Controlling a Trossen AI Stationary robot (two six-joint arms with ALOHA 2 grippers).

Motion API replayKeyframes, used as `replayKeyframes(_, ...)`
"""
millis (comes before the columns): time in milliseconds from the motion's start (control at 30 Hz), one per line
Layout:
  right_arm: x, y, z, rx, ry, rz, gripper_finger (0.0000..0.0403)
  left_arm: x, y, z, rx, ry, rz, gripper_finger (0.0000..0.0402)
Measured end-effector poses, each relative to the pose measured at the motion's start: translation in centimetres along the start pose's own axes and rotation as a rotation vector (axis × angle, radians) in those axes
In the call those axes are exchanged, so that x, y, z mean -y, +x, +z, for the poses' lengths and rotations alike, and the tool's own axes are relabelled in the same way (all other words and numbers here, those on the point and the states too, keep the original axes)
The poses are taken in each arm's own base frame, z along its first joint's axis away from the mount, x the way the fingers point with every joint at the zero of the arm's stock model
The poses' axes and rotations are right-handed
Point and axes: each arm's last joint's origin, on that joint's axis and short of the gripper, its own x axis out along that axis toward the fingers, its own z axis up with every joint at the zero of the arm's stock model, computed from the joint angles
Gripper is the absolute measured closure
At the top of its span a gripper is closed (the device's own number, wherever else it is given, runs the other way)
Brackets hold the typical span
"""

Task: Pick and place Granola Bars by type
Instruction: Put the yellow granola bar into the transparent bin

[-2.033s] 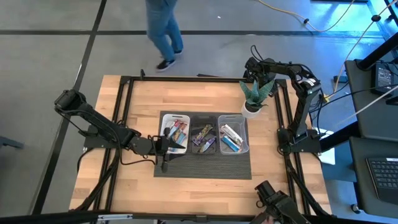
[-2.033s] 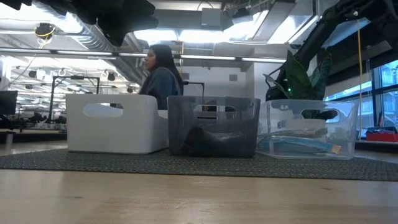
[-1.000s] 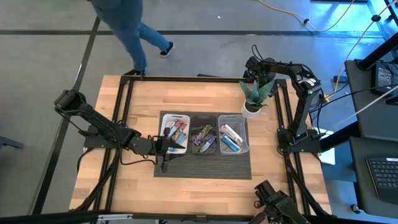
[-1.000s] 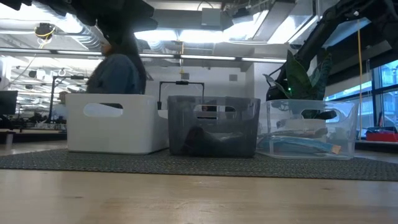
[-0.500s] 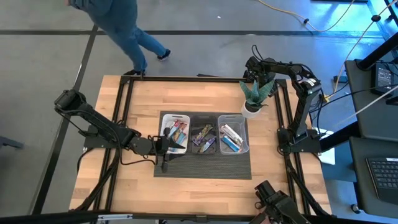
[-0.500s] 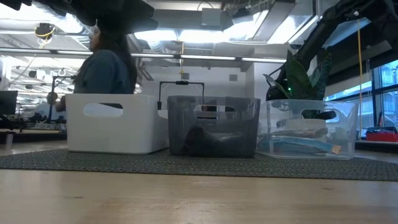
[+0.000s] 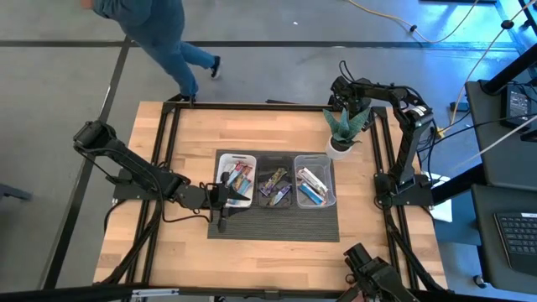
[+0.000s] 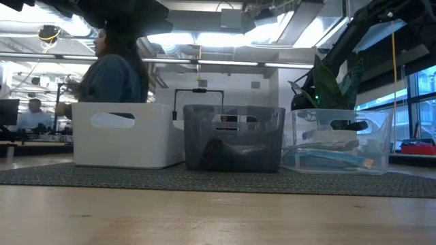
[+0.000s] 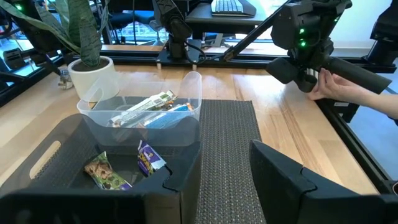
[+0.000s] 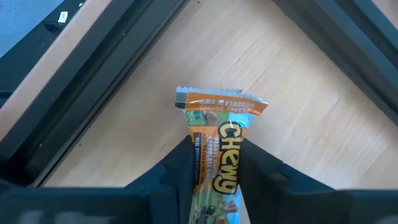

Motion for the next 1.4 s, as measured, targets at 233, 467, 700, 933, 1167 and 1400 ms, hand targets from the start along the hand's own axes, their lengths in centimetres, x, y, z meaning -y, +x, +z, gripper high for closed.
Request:
replayKeyframes(233, 0.0, 0.0, 0.01, 0.0, 0.0, 0.0, 0.0296, 0.0, 0.0, 0.0, 0.0, 0.0, 0.0, 0.0274)
replayKeyframes(467, 0.01, 0.01, 0.01, 0.001, 0.0, 0.0, 0.0301, 0.0, 0.0, 0.0, 0.0, 0.0, 0.0, 0.0274)
replayKeyframes(700, 0.01, 0.01, 0.01, 0.001, 0.0, -0.001, 0.03, 0.0, 0.0, 0.0, 0.0, 0.0, 0.0, 0.0274)
replayKeyframes(933, 0.01, 0.02, 0.01, 0.001, 0.0, -0.001, 0.0298, 0.0, 0.0, 0.01, 0.0, 0.0, 0.0, 0.0274)
replayKeyframes(1167, -0.03, 0.04, 0.02, 0.005, 0.001, 0.003, 0.0296, 0.0, 0.0, -0.02, -0.001, 0.0, 0.0, 0.0274)
replayKeyframes(1400, -0.06, 0.04, 0.03, 0.005, 0.002, 0.006, 0.0295, 0.0, 0.0, 0.01, 0.0, 0.0, 0.0, 0.0274)
